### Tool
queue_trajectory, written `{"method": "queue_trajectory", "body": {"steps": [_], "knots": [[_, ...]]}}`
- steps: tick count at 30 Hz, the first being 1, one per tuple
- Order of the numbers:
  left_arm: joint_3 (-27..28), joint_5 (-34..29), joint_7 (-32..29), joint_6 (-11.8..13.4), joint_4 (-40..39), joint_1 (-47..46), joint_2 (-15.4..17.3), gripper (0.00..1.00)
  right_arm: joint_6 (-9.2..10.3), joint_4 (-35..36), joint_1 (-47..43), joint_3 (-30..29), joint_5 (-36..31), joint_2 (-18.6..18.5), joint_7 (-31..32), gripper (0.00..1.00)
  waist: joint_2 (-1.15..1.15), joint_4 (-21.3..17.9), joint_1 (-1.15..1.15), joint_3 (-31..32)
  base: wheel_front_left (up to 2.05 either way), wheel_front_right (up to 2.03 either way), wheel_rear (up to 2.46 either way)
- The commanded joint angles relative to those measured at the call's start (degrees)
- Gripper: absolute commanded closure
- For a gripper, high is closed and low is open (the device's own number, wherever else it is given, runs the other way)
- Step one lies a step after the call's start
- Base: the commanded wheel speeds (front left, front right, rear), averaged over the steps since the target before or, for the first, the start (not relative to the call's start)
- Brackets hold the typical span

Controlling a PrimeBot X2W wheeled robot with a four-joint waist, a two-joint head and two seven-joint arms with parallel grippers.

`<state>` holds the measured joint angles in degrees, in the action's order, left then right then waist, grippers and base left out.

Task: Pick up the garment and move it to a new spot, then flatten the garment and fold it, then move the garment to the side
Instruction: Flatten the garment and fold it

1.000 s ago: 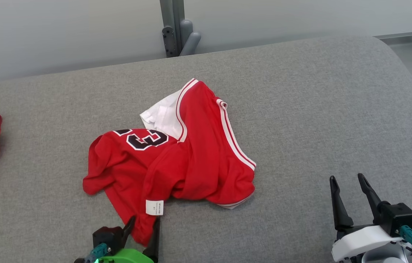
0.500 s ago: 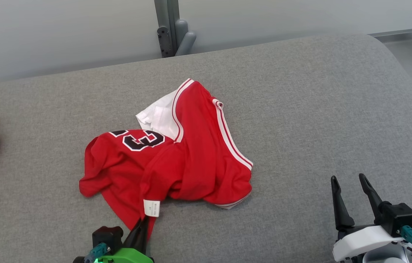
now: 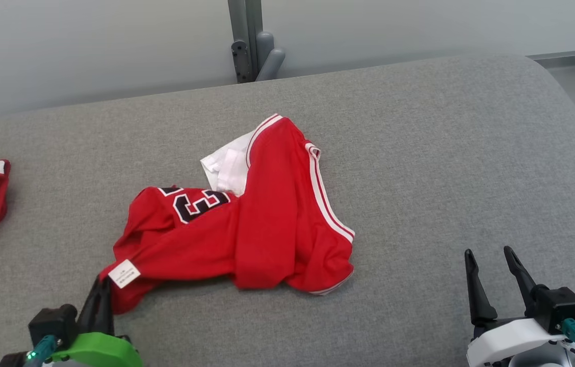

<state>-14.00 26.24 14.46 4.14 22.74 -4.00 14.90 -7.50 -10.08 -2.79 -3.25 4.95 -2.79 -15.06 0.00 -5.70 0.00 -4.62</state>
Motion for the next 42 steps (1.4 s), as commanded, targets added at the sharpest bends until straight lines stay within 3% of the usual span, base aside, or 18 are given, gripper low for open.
{"method": "queue_trajectory", "body": {"steps": [1,8,15,19,20,21,25,30,38,42], "knots": [[0.9,0.0,0.3,0.9,-1.0,1.2,1.1,1.0,0.02,0.0,-0.4,-0.1,0.1,-0.2,-0.2,0.0,0.0,0.2,0.0,0.2,0.0,0.0,0.0],[2.7,-0.4,0.0,4.0,-1.4,6.5,3.5,1.0,0.02,-0.1,-0.5,0.4,0.2,-0.2,-0.2,0.0,0.0,0.6,0.0,0.5,0.0,0.0,0.0],[2.6,0.3,0.6,2.9,4.8,7.4,1.0,1.0,0.02,-0.1,-0.5,0.3,0.2,-0.2,-0.2,0.0,0.0,1.3,0.0,-0.1,0.0,0.0,0.0],[2.7,0.3,0.7,1.5,8.1,6.0,-0.3,0.51,0.02,-0.1,0.0,0.3,0.0,-0.2,-0.2,0.0,0.0,1.6,0.0,-0.5,0.0,0.0,0.0],[2.7,0.7,0.7,1.0,8.8,5.8,-0.7,0.14,0.02,-0.1,0.1,0.3,0.0,-0.2,-0.2,0.0,0.0,1.6,0.0,-0.5,0.0,0.0,0.0],[2.8,1.2,0.6,0.6,9.6,5.6,-1.0,0.0,0.02,-0.1,0.2,0.4,-0.1,-0.2,-0.2,0.0,0.0,1.6,0.0,-0.6,0.0,0.0,0.0],[4.1,3.2,-0.8,0.4,10.3,4.6,-0.9,0.0,0.02,-0.2,0.3,0.4,-0.4,-0.2,-0.2,0.0,0.0,1.2,0.0,-0.5,0.0,0.0,0.0],[5.5,5.2,-4.9,1.0,5.7,5.0,0.2,0.0,0.02,-0.2,-0.3,0.3,-0.4,-0.2,-0.2,0.0,0.0,0.9,0.0,-0.3,0.0,0.0,0.0],[7.3,5.4,-14.1,4.4,-15.1,4.9,5.6,0.0,0.02,-0.1,0.3,0.4,-0.4,-0.2,-0.2,0.0,0.0,-0.4,0.0,-0.5,0.0,0.0,0.0],[7.0,5.5,-18.7,4.9,-22.5,2.4,7.6,0.0,0.02,0.0,0.9,0.8,0.0,-0.2,-0.2,0.0,0.0,-1.7,0.0,-1.1,0.0,0.0,0.0]]}}
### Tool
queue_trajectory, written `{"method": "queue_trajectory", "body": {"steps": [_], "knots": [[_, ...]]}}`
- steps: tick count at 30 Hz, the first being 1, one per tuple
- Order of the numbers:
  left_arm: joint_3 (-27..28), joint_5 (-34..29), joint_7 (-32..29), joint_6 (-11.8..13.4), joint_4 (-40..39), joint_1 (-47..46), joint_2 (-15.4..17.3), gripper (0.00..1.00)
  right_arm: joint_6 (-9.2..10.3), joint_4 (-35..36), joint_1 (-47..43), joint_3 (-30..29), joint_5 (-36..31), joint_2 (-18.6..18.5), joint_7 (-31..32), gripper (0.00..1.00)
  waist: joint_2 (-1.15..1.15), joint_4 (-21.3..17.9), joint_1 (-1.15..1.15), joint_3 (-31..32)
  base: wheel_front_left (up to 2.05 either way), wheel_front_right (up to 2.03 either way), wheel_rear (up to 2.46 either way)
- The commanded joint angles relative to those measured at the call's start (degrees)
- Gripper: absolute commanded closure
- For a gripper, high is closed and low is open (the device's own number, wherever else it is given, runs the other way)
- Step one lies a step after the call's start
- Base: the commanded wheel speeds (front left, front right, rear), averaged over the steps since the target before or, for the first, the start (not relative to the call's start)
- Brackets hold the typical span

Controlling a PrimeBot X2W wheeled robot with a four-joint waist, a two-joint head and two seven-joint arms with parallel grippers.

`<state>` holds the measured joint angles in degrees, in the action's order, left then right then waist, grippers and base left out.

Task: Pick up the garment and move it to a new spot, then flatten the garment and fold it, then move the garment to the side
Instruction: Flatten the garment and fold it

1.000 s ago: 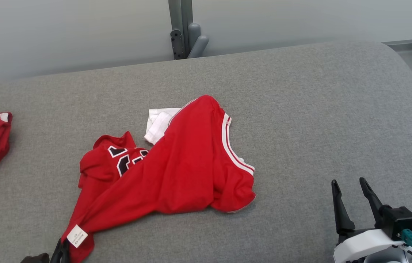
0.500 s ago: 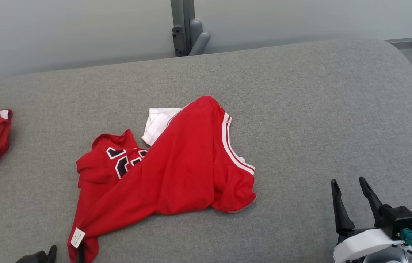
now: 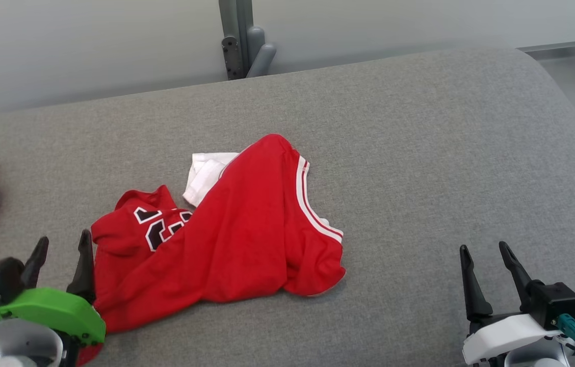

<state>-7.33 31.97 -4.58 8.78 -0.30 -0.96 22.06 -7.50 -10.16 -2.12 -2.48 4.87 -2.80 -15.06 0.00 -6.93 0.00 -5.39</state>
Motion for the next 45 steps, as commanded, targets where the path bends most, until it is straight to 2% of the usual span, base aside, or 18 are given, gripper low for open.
{"method": "queue_trajectory", "body": {"steps": [1,5,10,21,29,37,38,39,43,45], "knots": [[-0.1,-0.3,-0.7,0.2,-0.6,-1.4,0.7,0.0,0.02,0.1,0.4,0.2,0.2,-0.2,-0.2,0.0,0.0,-1.0,0.0,-0.6,0.0,0.0,0.0],[-2.0,-0.4,-4.0,-0.9,-2.2,-6.1,1.1,0.0,0.02,0.3,1.2,0.2,0.6,-0.2,-0.2,0.0,0.0,-2.8,0.0,-2.0,0.0,0.0,0.0],[-5.2,-0.4,-7.8,-3.2,1.5,-15.1,0.4,0.0,0.02,0.7,2.3,0.3,1.0,-0.2,-0.2,0.0,0.0,-5.1,0.0,-4.6,0.0,0.0,0.0],[-12.4,-2.3,-16.4,-10.3,22.3,-34.6,-0.2,0.0,0.02,1.5,5.4,1.0,2.7,-0.2,-0.2,0.0,0.0,-10.2,0.0,-10.9,0.0,0.0,0.0],[-13.4,-2.6,-16.5,-12.5,37.3,-40.6,0.5,0.0,0.02,1.6,6.2,2.1,4.0,-0.2,-0.2,0.0,0.0,-13.1,0.0,-13.2,0.0,0.0,0.0],[-14.1,-0.8,-16.4,-14.0,44.8,-42.0,-1.0,0.0,0.02,1.6,6.6,2.1,4.2,-0.2,-0.2,0.0,0.0,-13.4,0.0,-13.9,0.0,0.0,0.0],[-14.4,-0.8,-16.3,-14.4,45.3,-42.2,-1.2,0.65,0.02,1.5,6.7,2.1,4.2,-0.2,-0.2,0.0,0.0,-13.4,0.0,-13.8,0.0,0.0,0.0],[-14.6,-0.7,-15.9,-14.8,45.9,-42.3,-1.5,1.0,0.01,1.4,6.9,2.1,4.2,-0.2,-0.2,0.0,0.0,-13.3,0.0,-13.7,0.0,0.0,0.0],[-15.2,-0.5,-12.0,-15.5,46.0,-43.9,-2.0,1.0,0.02,1.1,6.8,1.8,4.1,-0.2,-0.2,0.0,0.0,-12.8,0.0,-13.0,0.0,0.0,0.0],[-13.9,-0.7,-7.8,-14.3,45.3,-45.7,-2.3,1.0,0.01,1.1,6.3,1.5,3.9,-0.2,-0.2,0.0,0.0,-12.3,0.0,-12.4,0.0,0.0,0.0]]}}
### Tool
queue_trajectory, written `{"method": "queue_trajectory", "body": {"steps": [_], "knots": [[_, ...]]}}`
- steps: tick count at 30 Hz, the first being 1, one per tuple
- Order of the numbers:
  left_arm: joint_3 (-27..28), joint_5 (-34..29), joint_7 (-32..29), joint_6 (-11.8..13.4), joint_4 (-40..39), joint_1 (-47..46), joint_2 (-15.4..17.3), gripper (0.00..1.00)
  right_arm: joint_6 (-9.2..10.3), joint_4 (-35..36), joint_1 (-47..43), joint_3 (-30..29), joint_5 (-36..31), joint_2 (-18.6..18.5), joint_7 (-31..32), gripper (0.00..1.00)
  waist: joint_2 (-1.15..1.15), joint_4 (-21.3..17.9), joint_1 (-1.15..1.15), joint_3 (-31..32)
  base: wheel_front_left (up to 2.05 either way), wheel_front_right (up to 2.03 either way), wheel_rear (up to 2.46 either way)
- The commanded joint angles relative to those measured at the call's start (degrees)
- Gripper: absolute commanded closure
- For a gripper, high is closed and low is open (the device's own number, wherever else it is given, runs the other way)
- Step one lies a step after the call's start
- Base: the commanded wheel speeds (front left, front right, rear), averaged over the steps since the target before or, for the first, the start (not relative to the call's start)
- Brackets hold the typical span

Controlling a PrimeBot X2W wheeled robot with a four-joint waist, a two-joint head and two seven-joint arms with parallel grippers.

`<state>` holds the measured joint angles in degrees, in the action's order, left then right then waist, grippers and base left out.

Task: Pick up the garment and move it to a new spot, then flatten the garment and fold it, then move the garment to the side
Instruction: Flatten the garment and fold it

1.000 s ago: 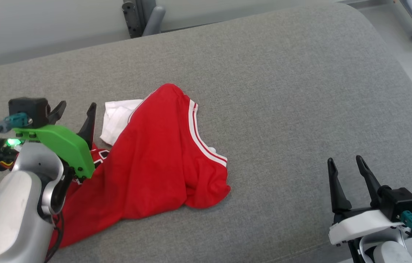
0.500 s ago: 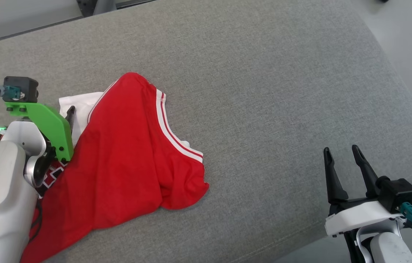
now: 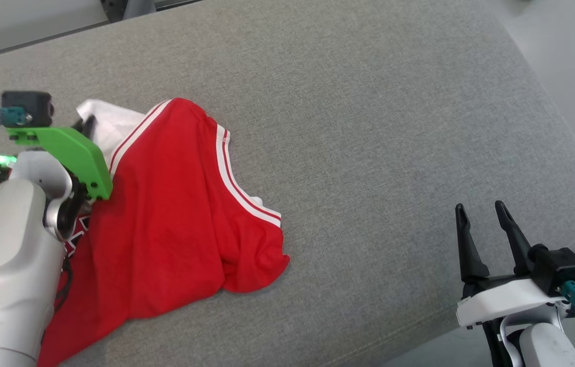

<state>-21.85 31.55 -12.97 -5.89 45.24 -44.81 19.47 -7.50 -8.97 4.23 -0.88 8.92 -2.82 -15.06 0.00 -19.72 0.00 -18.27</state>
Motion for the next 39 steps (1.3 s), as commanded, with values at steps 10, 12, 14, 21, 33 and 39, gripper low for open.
{"method": "queue_trajectory", "body": {"steps": [10,12,14,21,33,39], "knots": [[1.5,-2.4,11.9,4.8,-6.5,-5.4,-1.6,1.0,0.02,-0.5,-2.5,-0.9,-2.4,-0.1,-0.2,0.0,0.0,4.7,0.0,5.3,0.0,0.0,0.0],[1.1,-2.6,12.3,5.1,-8.8,-5.4,-1.9,1.0,0.02,-0.5,-2.8,-1.0,-2.9,-0.2,-0.2,0.0,0.0,5.5,0.0,6.2,0.0,0.0,0.0],[0.6,-2.9,12.2,5.6,-11.6,-4.8,-2.5,1.0,0.02,-0.5,-3.0,-1.0,-3.3,-0.1,-0.2,0.0,0.0,6.2,0.0,7.1,0.0,0.0,0.0],[-3.8,-3.5,9.5,7.3,-26.3,3.1,-5.4,1.0,0.01,-0.8,-4.2,-1.0,-3.7,-0.2,-0.2,0.0,0.0,7.2,0.0,9.6,0.0,0.0,0.0],[-21.3,-4.4,2.3,7.4,-40.3,27.4,-9.1,1.0,0.02,-0.5,-4.5,-1.8,-2.6,-0.1,-0.2,0.0,0.0,6.0,0.0,8.8,0.0,0.0,0.0],[-24.8,-6.2,5.4,6.5,-32.4,26.0,-12.9,1.0,0.02,-0.6,-3.3,-1.1,-2.0,-0.1,-0.2,0.0,0.0,4.9,0.0,7.3,0.0,0.0,0.0]]}}
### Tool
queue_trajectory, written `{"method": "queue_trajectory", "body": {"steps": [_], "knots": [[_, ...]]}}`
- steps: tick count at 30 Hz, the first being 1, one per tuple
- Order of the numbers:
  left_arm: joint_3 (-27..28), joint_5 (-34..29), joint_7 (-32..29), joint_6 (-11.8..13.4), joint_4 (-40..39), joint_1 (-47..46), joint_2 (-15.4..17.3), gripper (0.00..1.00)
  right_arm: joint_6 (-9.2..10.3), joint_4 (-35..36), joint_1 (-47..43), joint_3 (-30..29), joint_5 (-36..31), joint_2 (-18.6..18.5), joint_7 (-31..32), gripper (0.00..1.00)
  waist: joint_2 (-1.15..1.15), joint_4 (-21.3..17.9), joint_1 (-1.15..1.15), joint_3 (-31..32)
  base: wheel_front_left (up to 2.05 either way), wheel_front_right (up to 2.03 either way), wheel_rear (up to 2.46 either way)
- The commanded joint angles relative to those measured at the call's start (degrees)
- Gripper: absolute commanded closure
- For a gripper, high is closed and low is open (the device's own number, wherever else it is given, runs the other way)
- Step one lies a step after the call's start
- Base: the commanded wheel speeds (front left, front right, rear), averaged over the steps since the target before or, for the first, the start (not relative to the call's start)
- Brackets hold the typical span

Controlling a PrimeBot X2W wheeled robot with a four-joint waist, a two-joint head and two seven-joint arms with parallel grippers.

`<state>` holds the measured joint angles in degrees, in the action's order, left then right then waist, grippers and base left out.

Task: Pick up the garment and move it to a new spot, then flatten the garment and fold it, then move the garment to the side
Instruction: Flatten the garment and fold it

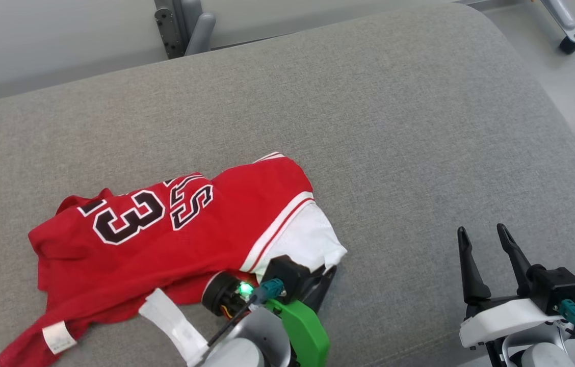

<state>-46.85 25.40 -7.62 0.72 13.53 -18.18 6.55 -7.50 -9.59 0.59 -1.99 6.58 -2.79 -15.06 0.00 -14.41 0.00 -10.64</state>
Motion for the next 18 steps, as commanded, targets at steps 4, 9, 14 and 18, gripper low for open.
{"method": "queue_trajectory", "body": {"steps": [4,9,14,18], "knots": [[-2.4,-0.6,1.7,-1.3,4.5,-1.8,-1.6,1.0,0.02,-0.1,0.8,-0.1,0.6,-0.2,-0.2,0.0,0.0,-1.4,0.0,-1.1,0.0,0.0,0.0],[-3.7,-0.5,4.8,-1.4,11.2,-3.2,-3.0,1.0,0.02,-0.3,0.6,-0.2,1.2,-0.2,-0.2,0.0,0.0,-2.5,0.0,-2.0,0.0,0.0,0.0],[-5.0,0.4,7.0,-2.1,16.7,-4.4,-3.4,1.0,0.02,-0.5,0.9,-0.2,1.6,-0.2,-0.2,0.0,0.0,-3.2,0.0,-2.5,0.0,0.0,0.0],[-6.4,2.9,8.3,-3.4,17.6,-4.6,-3.6,1.0,0.02,-0.4,0.9,-0.4,1.6,-0.2,-0.2,0.0,0.0,-3.2,0.0,-2.7,0.0,0.0,0.0]]}}
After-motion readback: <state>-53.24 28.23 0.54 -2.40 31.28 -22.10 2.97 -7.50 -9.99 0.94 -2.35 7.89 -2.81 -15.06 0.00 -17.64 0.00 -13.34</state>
